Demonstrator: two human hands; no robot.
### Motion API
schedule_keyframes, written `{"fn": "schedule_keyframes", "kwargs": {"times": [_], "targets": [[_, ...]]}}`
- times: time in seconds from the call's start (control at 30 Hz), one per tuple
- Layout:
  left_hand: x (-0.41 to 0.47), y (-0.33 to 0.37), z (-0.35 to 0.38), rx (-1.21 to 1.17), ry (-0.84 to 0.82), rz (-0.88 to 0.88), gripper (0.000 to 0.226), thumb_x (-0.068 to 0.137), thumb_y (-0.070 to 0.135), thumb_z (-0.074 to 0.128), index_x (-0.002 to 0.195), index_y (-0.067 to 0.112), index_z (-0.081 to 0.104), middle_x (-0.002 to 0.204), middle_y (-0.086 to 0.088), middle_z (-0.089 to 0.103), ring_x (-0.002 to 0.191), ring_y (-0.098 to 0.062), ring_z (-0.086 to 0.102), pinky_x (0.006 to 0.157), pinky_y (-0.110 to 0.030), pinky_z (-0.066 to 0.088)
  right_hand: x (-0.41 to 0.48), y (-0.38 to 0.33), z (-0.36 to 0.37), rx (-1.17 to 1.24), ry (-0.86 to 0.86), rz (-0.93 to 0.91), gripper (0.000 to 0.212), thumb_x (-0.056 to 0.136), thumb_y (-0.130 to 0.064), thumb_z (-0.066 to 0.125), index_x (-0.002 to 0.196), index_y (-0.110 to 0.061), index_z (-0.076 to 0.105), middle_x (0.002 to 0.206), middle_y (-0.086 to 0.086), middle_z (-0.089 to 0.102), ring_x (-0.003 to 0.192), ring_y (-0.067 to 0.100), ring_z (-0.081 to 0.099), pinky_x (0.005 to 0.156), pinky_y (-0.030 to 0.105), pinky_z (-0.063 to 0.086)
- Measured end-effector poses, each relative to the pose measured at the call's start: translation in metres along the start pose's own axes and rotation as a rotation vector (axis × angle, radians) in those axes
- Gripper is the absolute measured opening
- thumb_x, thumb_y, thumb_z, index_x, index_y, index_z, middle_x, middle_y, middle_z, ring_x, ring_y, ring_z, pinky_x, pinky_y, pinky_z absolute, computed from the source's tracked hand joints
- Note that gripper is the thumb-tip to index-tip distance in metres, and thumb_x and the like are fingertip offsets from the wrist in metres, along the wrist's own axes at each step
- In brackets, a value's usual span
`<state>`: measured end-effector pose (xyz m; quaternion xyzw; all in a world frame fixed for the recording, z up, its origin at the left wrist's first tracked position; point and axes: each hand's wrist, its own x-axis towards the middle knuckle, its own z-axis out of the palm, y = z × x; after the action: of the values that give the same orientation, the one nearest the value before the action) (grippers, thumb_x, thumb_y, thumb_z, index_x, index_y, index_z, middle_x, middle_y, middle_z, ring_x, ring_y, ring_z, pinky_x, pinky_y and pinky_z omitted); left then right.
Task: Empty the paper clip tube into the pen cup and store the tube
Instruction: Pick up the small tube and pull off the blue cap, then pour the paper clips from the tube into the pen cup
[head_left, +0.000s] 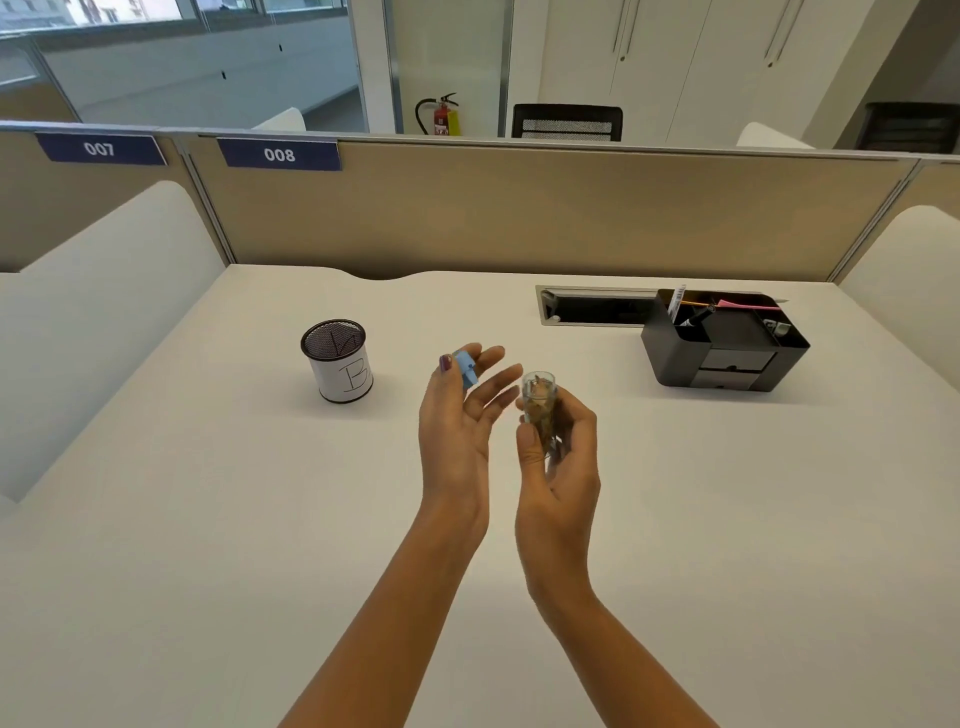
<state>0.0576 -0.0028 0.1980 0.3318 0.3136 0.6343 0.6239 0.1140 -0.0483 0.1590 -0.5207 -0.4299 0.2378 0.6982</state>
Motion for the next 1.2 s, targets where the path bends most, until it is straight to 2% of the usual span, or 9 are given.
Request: {"fn": "schedule_keyframes", "kwargs": {"times": [0.17, 0.33, 0.43, 0.53, 0.67, 0.77, 0.97, 1.1, 1.2], "targets": [[-0.009, -0.055, -0.04, 0.641, 0.07, 0.202, 0.019, 0.096, 0.02, 0.052, 0.115, 0.018, 0.052, 0.115, 0.003, 0.067, 0.105, -0.011, 0.064, 0.095, -0.031, 0.05, 0.006, 0.009, -0.012, 0.025, 0.054, 0.07, 0.035, 0.096, -0.01, 0.056, 0.119, -0.035, 0.051, 0.12, -0.01, 0.065, 0.115, 0.003, 0.06, 0.09, 0.008, 0.045], [-0.018, -0.113, -0.087, 1.008, -0.037, 0.135, 0.029, 0.088, 0.015, 0.064, 0.113, 0.026, 0.055, 0.116, 0.01, 0.06, 0.107, -0.012, 0.058, 0.102, -0.03, 0.044, 0.006, 0.02, -0.021, -0.013, 0.068, 0.115, 0.032, 0.096, -0.01, 0.057, 0.12, -0.031, 0.053, 0.117, -0.012, 0.066, 0.114, 0.009, 0.062, 0.095, 0.017, 0.047], [-0.023, -0.131, -0.104, 1.018, -0.032, 0.015, 0.037, 0.087, 0.011, 0.065, 0.111, 0.033, 0.048, 0.114, 0.009, 0.05, 0.112, -0.021, 0.053, 0.103, -0.034, 0.034, 0.004, 0.025, -0.024, -0.05, 0.086, 0.124, 0.033, 0.096, -0.01, 0.057, 0.117, -0.035, 0.052, 0.114, -0.018, 0.065, 0.113, 0.009, 0.062, 0.095, 0.019, 0.046], [-0.025, -0.139, -0.113, 1.088, -0.064, 0.085, 0.032, 0.085, 0.005, 0.066, 0.114, 0.019, 0.061, 0.11, 0.012, 0.051, 0.102, -0.009, 0.052, 0.108, -0.045, 0.032, 0.002, 0.028, -0.025, -0.059, 0.088, 0.136, 0.035, 0.096, -0.01, 0.058, 0.115, -0.039, 0.052, 0.114, -0.019, 0.065, 0.113, 0.01, 0.062, 0.095, 0.02, 0.046], [-0.026, -0.139, -0.115, 1.069, -0.1, 0.227, 0.027, 0.079, 0.001, 0.066, 0.101, 0.018, 0.065, 0.091, -0.001, 0.068, 0.082, -0.002, 0.054, 0.089, -0.026, 0.041, 0.001, 0.031, -0.023, -0.069, 0.082, 0.146, 0.038, 0.096, -0.011, 0.059, 0.11, -0.046, 0.052, 0.108, -0.03, 0.065, 0.11, 0.007, 0.063, 0.091, 0.017, 0.047], [-0.023, -0.144, -0.121, 1.129, -0.131, 0.258, 0.028, 0.079, -0.001, 0.068, 0.105, 0.009, 0.067, 0.098, -0.012, 0.071, 0.089, -0.008, 0.055, 0.092, -0.034, 0.043, 0.002, 0.034, -0.023, -0.078, 0.07, 0.148, 0.039, 0.096, -0.012, 0.059, 0.109, -0.047, 0.052, 0.104, -0.037, 0.064, 0.109, 0.004, 0.063, 0.091, 0.016, 0.046], [-0.021, -0.147, -0.127, 1.206, -0.166, 0.091, 0.053, 0.084, 0.024, 0.069, 0.133, 0.019, 0.05, 0.136, -0.004, 0.056, 0.127, -0.022, 0.048, 0.109, -0.03, 0.024, 0.005, 0.04, -0.021, -0.036, 0.043, 0.161, 0.03, 0.096, -0.012, 0.058, 0.117, -0.033, 0.055, 0.117, -0.011, 0.067, 0.113, 0.014, 0.063, 0.099, 0.029, 0.048], [-0.019, -0.143, -0.129, 1.178, -0.161, 0.044, 0.062, 0.082, 0.038, 0.067, 0.136, 0.034, 0.037, 0.143, 0.0, 0.047, 0.131, -0.022, 0.043, 0.112, -0.037, 0.027, 0.012, 0.042, -0.019, 0.051, -0.023, 0.236, 0.032, 0.095, -0.012, 0.057, 0.126, -0.018, 0.052, 0.124, 0.006, 0.067, 0.112, 0.019, 0.065, 0.101, 0.035, 0.05], [-0.014, -0.137, -0.132, 1.125, -0.104, 0.098, 0.059, 0.085, 0.03, 0.066, 0.131, 0.041, 0.03, 0.138, 0.01, 0.043, 0.131, -0.023, 0.044, 0.111, -0.038, 0.029, 0.021, 0.043, -0.014, 0.102, -0.092, 0.244, 0.024, 0.096, -0.007, 0.055, 0.119, -0.013, 0.055, 0.117, 0.003, 0.07, 0.103, 0.018, 0.069, 0.096, 0.033, 0.053]]}}
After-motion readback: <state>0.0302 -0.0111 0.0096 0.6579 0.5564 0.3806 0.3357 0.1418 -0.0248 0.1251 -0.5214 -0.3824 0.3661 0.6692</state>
